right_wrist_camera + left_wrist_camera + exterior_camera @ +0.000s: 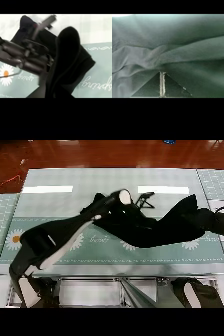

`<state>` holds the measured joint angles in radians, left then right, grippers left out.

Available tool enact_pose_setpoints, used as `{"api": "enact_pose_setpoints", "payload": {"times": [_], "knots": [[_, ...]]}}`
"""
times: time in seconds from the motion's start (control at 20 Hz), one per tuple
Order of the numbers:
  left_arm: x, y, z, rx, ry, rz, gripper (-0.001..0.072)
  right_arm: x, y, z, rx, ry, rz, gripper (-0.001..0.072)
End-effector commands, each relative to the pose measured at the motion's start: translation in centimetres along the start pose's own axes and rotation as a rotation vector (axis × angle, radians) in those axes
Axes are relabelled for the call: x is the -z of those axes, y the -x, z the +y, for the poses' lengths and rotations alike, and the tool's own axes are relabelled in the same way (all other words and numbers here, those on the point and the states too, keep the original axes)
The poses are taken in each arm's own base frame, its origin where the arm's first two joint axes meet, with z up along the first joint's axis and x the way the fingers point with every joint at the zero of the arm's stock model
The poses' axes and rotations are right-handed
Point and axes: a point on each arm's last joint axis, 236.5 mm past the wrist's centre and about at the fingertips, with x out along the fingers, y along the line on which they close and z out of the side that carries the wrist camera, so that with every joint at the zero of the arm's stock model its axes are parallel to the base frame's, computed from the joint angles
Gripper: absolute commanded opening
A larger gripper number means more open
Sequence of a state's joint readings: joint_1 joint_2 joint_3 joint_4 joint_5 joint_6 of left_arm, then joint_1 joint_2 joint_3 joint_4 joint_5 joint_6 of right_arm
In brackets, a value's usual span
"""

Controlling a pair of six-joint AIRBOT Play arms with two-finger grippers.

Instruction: Fold the shirts.

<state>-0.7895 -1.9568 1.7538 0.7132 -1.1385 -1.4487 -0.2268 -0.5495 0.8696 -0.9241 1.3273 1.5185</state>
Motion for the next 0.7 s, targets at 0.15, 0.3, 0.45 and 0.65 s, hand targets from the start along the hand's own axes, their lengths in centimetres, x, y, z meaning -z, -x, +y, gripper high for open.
{"api": "enact_pose_setpoints", "payload": {"times": [0.15,0.3,0.45,0.65], "knots": [[-3.0,18.1,5.9,-0.240,-0.071,-0.174,0.0024,-1.3,-4.8,3.8,-0.148,-0.010,0.039,0.0027],[-0.3,28.1,8.5,-0.456,-0.065,-0.277,0.0024,-2.0,-10.7,6.8,-0.244,-0.046,0.074,0.0027],[4.4,35.3,9.7,-0.585,-0.012,-0.420,0.0025,-1.7,-17.8,9.8,-0.291,-0.049,0.164,0.0027],[12.3,38.0,10.8,-0.648,0.086,-0.568,0.0025,-1.0,-26.7,12.8,-0.304,-0.035,0.271,0.0028]]}}
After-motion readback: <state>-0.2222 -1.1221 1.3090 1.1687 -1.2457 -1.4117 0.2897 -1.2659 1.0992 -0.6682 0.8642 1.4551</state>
